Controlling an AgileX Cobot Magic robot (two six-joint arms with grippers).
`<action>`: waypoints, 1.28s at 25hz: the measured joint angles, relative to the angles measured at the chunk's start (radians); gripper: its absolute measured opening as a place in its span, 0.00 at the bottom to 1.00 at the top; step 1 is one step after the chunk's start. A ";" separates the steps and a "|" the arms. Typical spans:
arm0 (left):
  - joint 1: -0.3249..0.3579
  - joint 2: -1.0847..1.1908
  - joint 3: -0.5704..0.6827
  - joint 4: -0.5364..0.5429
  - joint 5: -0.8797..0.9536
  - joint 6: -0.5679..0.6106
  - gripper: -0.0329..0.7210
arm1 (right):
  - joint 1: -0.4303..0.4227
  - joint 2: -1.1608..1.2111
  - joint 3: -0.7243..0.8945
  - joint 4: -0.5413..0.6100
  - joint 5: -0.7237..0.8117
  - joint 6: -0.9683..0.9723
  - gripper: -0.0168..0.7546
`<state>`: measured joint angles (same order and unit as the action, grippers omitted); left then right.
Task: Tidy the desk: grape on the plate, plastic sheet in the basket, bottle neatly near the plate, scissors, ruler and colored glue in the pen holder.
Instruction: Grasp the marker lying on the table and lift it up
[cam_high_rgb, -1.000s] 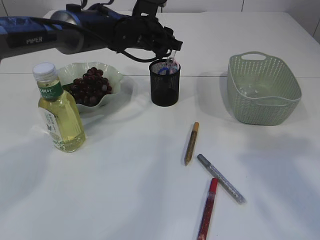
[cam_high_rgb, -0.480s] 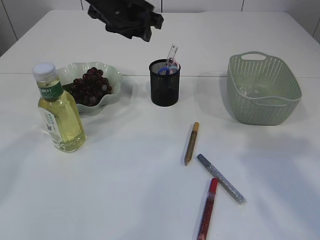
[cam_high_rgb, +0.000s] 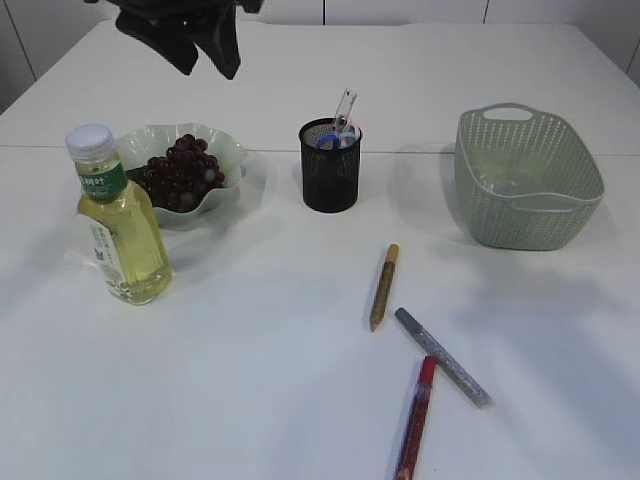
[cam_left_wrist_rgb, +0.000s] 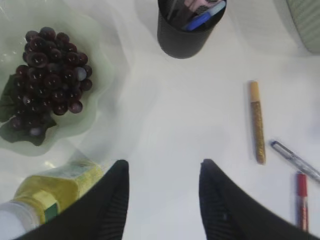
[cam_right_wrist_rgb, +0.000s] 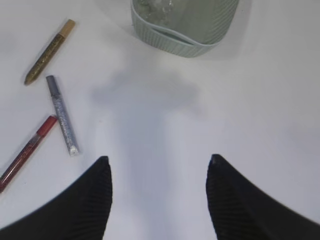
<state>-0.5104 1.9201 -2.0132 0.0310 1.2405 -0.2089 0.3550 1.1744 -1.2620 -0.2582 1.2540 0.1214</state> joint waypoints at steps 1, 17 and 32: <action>0.000 -0.016 0.000 -0.017 0.003 -0.002 0.49 | 0.000 0.007 0.000 0.012 0.000 0.000 0.63; 0.000 -0.209 0.165 -0.116 0.011 -0.004 0.55 | 0.000 0.098 0.000 0.084 -0.002 -0.012 0.63; -0.091 -0.446 0.391 -0.194 0.013 -0.004 0.55 | 0.000 0.345 0.000 0.225 -0.012 -0.038 0.63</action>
<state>-0.6014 1.4743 -1.6219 -0.1627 1.2533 -0.2132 0.3550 1.5194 -1.2620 -0.0332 1.2415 0.0831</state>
